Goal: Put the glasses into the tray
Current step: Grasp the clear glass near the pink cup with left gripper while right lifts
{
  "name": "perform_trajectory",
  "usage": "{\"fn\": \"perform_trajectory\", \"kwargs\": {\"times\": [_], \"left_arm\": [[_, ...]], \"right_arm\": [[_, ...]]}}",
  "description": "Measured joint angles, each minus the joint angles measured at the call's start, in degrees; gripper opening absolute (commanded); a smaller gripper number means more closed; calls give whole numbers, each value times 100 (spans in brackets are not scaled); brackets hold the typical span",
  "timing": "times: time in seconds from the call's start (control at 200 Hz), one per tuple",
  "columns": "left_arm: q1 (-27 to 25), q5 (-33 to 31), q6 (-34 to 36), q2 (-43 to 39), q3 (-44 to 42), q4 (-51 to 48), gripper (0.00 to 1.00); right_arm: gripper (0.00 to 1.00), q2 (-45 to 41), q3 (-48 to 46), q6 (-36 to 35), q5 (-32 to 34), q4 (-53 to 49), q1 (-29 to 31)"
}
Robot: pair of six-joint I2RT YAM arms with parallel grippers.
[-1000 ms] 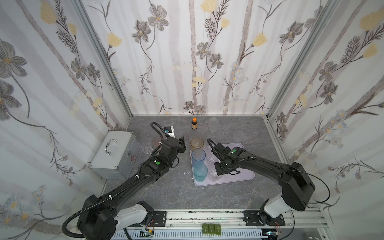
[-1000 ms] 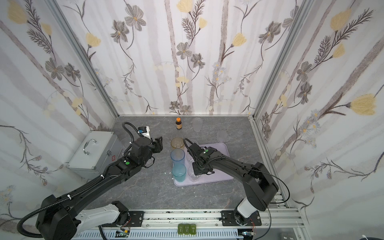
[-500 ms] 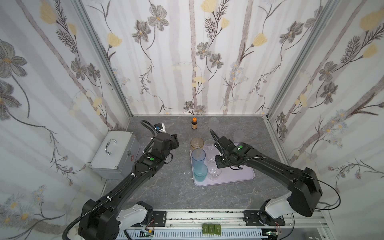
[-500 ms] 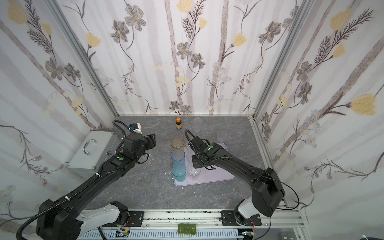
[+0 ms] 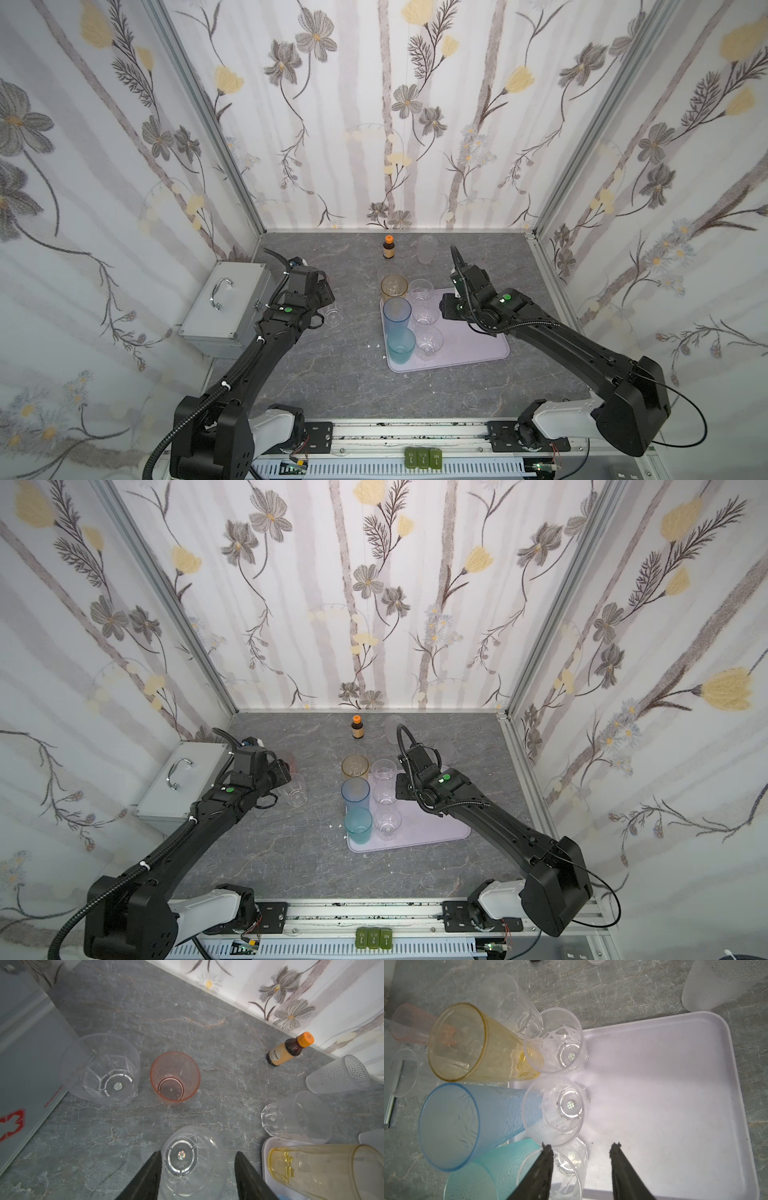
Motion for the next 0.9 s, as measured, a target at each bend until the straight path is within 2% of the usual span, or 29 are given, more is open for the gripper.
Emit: {"fn": "perform_trajectory", "kwargs": {"times": [0.355,0.635,0.715,0.904], "left_arm": [[96,-9,-57,420,-184,13,57],[120,-52,-74,728,-409,201,46],[133,-61,-79,813,-487,247,41],[133,-39,-129,776,-588,350,13]], "right_arm": [[46,-46,-295,203,-55,302,-26],[46,22,-345,286,-155,494,-26],[45,22,-385,291,-155,503,-26],[45,-57,-455,354,-153,544,-26]]}}
